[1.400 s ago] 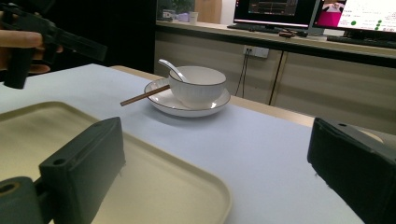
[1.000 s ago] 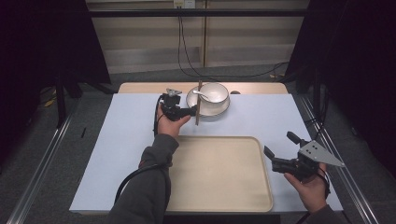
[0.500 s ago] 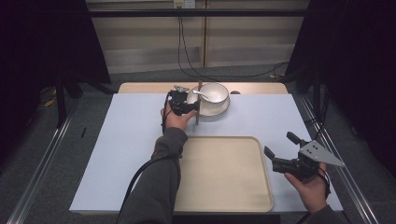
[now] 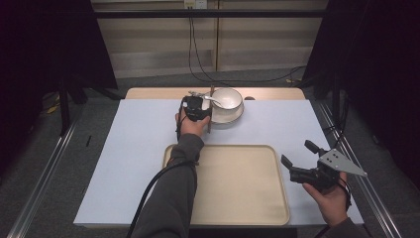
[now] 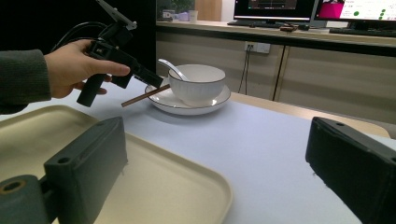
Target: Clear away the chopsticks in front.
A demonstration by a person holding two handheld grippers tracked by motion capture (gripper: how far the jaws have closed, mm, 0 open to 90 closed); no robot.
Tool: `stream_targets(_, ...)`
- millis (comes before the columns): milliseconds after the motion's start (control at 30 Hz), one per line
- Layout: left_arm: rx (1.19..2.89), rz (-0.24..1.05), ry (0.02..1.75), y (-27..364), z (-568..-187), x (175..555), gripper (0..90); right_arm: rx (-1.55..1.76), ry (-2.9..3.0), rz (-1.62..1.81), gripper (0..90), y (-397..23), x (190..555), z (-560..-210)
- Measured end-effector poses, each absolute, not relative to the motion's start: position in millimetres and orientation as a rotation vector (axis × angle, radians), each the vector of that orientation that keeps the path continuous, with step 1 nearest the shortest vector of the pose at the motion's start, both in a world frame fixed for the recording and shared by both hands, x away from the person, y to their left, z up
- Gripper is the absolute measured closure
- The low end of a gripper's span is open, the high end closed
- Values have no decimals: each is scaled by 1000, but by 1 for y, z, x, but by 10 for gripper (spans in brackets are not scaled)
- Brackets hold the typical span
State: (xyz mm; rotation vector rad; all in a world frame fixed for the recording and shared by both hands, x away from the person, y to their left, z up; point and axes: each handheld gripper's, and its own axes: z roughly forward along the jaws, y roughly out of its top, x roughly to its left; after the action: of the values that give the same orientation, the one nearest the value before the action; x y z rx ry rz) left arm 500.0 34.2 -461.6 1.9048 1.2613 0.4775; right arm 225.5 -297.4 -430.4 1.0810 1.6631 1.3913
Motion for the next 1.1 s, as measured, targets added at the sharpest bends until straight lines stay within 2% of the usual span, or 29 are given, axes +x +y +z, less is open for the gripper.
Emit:
stream_targets(167, 1898, 474, 1313, 32, -462, 501, 645, 1080, 1664, 1394, 47, -297, 226, -430)
stream_targets(400, 1900, 469, 1339, 34, -463, 502, 819, 1074, 1667, 1406, 44, -297, 226, -431)
stream_targets(567, 1882, 462, 1354, 34, -464, 503, 855, 1061, 1683, 1402, 42, -296, 227, -432)
stream_targets(800, 1835, 464, 1419, 37, -458, 499, 860, 1063, 1681, 1400, 42, -297, 227, -432)
stream_targets(1100, 1715, 370, 1475, 56, -446, 478, 860, 1067, 1676, 1399, 41, -297, 226, -431)
